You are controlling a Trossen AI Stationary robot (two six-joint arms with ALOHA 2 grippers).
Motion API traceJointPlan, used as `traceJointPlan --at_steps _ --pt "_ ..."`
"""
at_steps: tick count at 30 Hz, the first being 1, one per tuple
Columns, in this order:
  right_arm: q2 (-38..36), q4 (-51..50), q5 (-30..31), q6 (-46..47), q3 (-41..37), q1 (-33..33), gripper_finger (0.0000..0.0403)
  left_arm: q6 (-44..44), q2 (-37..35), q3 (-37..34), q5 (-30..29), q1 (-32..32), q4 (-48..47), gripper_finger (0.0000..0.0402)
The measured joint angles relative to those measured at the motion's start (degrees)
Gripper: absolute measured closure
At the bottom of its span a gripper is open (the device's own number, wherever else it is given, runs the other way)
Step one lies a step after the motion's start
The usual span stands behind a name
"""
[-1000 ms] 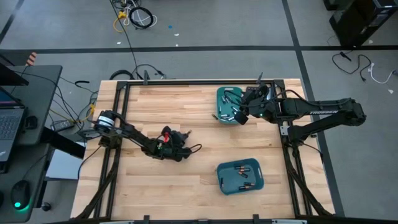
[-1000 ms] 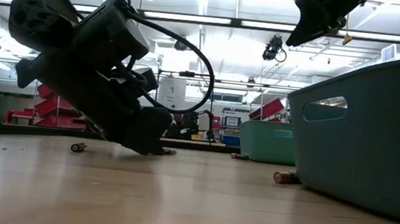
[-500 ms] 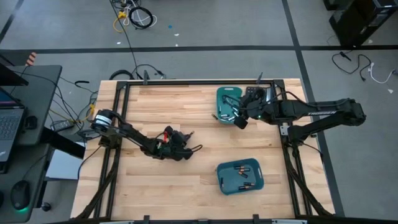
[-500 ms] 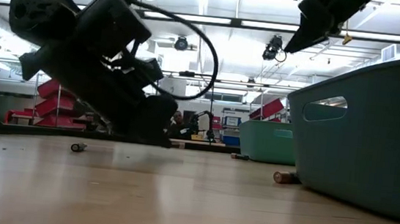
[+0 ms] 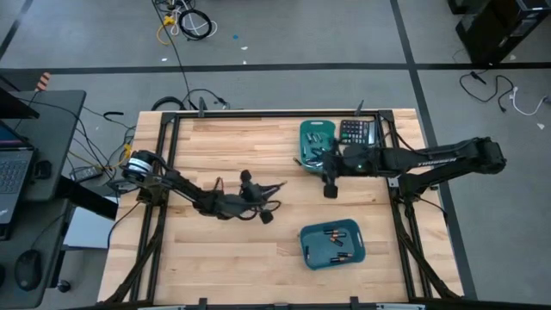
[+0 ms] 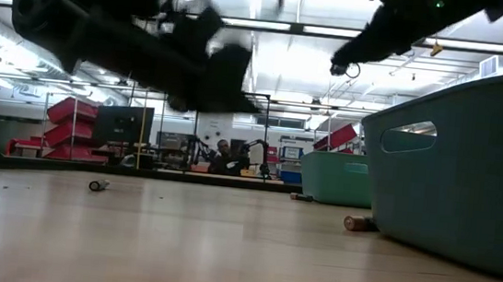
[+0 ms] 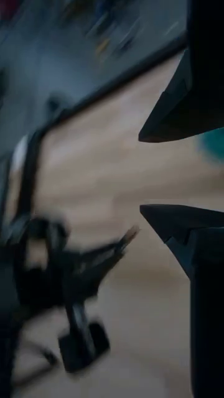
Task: Sort batteries
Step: Put the black battery into the blue bin
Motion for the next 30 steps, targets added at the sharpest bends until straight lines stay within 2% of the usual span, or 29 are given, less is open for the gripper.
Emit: traceJointPlan --at_steps 3,7,11,16,20,30 --pt "0.1 9.3 -8.4 -3.9 -3.5 0.0 0.0245 10.6 -0.1 0.0 6.2 0.0 11.8 0.0388" --pt "0.1 22.3 -13.7 -5.9 -8.1 0.1 0.0245 17.0 -0.1 0.0 10.3 0.7 20.8 0.0388" --pt "0.3 36.4 -15.2 -6.2 -12.2 1.2 0.0245 19.0 -0.2 0.2 16.2 2.3 24.8 0.0388" --pt "3.6 49.9 -15.9 -5.7 -13.7 2.7 0.0245 19.2 0.3 3.8 22.3 6.1 24.6 0.0388" --pt "6.1 55.1 -15.8 -6.5 -13.7 3.1 0.0245 22.9 0.3 5.8 26.8 6.9 26.0 0.0388" --pt "7.9 60.6 -16.0 -6.7 -13.7 3.4 0.0245 25.9 0.3 6.3 28.0 7.1 27.8 0.0388"
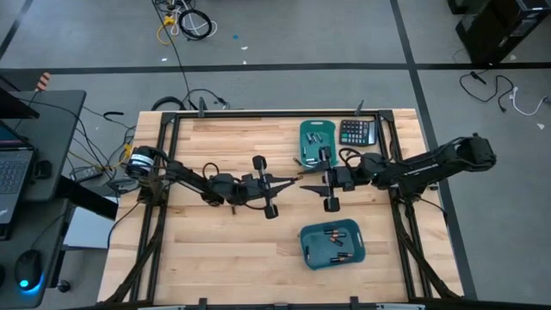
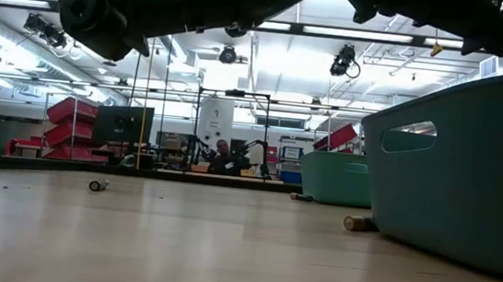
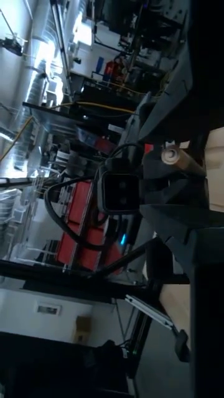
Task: Sort batteries
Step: Put the black battery into the blue bin
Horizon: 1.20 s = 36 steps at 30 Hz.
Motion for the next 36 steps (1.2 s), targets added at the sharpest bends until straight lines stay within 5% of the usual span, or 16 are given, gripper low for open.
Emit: traceJointPlan --at_steps 18,30,36 --pt "5.8 7.5 1.2 0.4 0.0 -0.2 0.0249 0.4 0.0 0.0 4.4 1.2 -0.2 0.0388" --pt "5.8 7.4 2.3 -0.2 0.0 -0.6 0.0380 0.3 0.0 0.0 4.3 1.3 -0.3 0.0365" --pt "5.8 7.2 2.8 -0.4 0.0 -0.5 0.0376 0.1 0.0 0.0 3.6 1.2 -0.3 0.0360"
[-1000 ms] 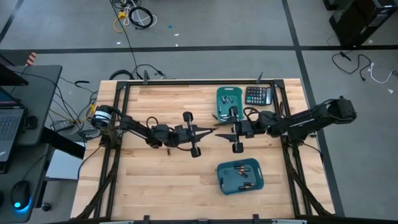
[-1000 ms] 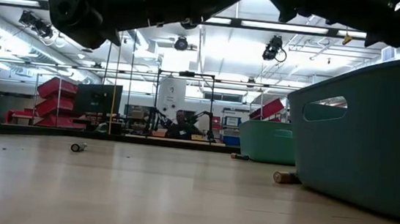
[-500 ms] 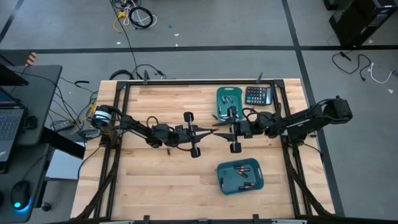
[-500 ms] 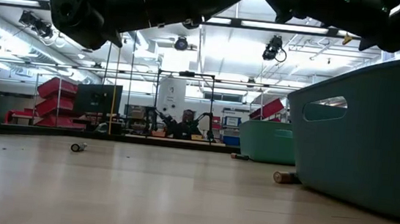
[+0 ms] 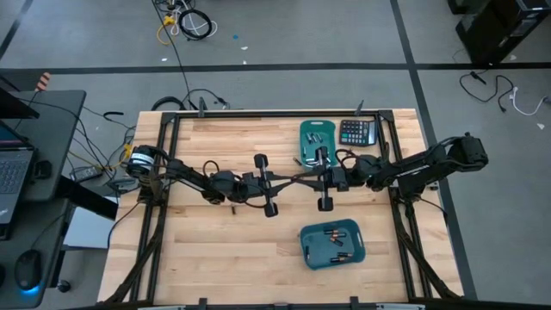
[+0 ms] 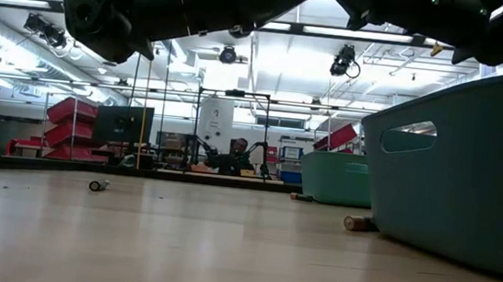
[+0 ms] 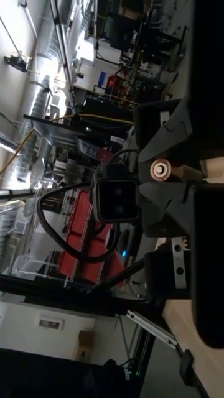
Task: Sort batteries
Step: Put the black battery into the blue bin
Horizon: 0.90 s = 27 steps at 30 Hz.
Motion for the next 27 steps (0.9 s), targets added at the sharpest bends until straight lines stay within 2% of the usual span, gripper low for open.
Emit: traceJointPlan --at_steps 4,10,15,18,21,24,27 --pt "0.0 -0.2 0.2 0.0 0.0 0.0 0.0380 -0.5 0.0 0.0 -0.4 0.0 -0.8 0.0343" --pt "-0.1 -0.2 1.3 0.3 0.0 0.0 0.0380 -0.6 0.0 0.0 -2.0 -0.1 -2.0 0.0268" --pt "-3.5 -4.0 3.3 3.3 0.0 0.1 0.0380 -0.6 0.0 -0.9 -8.4 -0.3 -3.2 0.0227" --pt "-8.4 -12.2 2.7 8.2 0.0 0.1 0.0380 -0.6 0.0 -2.4 -13.9 -1.3 -1.7 0.0219" --pt "-14.8 -24.6 -0.8 11.2 1.3 0.5 0.0380 0.5 -0.2 -4.3 -20.9 -3.3 0.7 0.0219" --pt "-19.6 -41.5 -1.6 12.4 5.8 2.1 0.0380 2.3 -0.2 -6.4 -26.1 -5.4 4.0 0.0219" --pt "-20.7 -61.0 -1.4 13.3 11.2 4.4 0.0380 3.4 -0.4 -7.8 -31.9 -7.5 5.2 0.0219"
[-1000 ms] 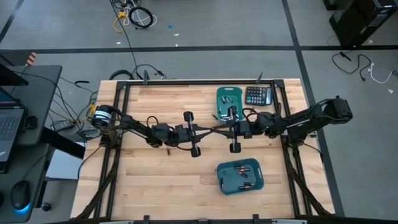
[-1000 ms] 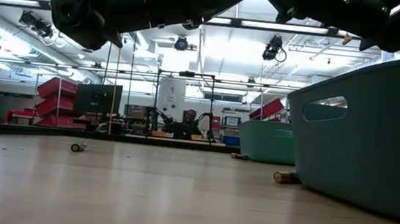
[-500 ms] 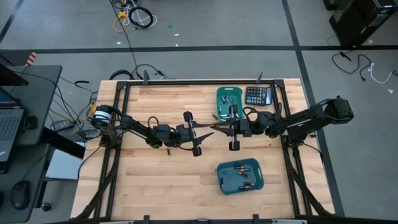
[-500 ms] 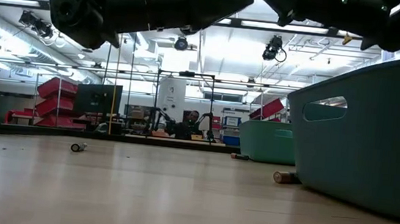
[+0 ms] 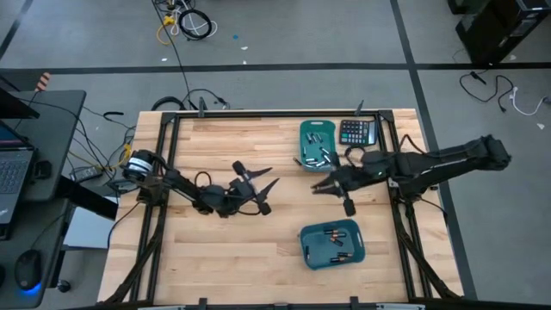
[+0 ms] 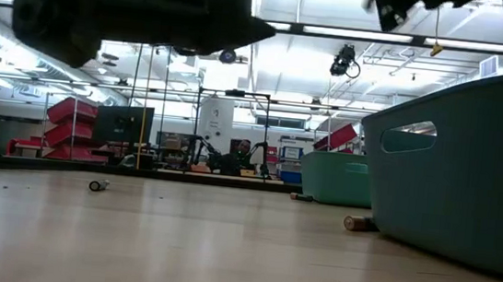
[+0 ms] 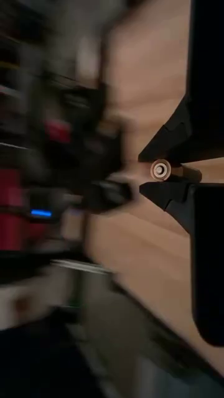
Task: Sort batteries
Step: Put the black battery into the blue bin
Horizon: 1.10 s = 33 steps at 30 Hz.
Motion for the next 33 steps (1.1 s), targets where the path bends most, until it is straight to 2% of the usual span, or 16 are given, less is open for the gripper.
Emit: traceJointPlan --at_steps 4,8,15,19,21,23,26,29,33 --pt "1.7 -19.9 -1.1 3.1 5.6 3.8 0.0380 0.0 -0.9 -0.3 -8.6 -2.2 -0.3 0.0219" --pt "4.7 -30.4 -3.2 9.7 6.8 8.0 0.0370 -0.3 -0.8 -0.4 -10.5 -3.5 -0.6 0.0219" --pt "9.0 -34.8 -5.4 23.1 6.8 15.5 0.0370 -1.6 -0.8 -0.4 -10.3 -4.7 -1.9 0.0220" --pt "10.2 -34.6 -6.3 29.5 6.8 19.2 0.0369 -8.0 -0.8 -0.4 -10.0 -4.4 -11.1 0.0220" --pt "10.7 -34.7 -6.3 31.3 6.8 20.4 0.0369 -13.5 -0.8 -0.4 -7.2 -3.8 -17.1 0.0220" --pt "11.5 -34.4 -6.2 32.9 6.8 21.0 0.0367 -19.4 -0.8 -0.4 -2.0 -2.9 -21.1 0.0220" --pt "11.8 -33.5 -5.8 35.3 6.8 21.2 0.0359 -26.6 -0.8 -0.4 11.2 -0.8 -27.1 0.0220" --pt "11.8 -33.6 -2.7 36.8 6.8 21.1 0.0348 -28.8 -0.8 -0.4 21.8 1.4 -30.2 0.0220" --pt "11.7 -33.1 0.1 36.8 6.8 21.0 0.0341 -27.1 -0.8 -0.3 23.8 3.5 -31.2 0.0220"
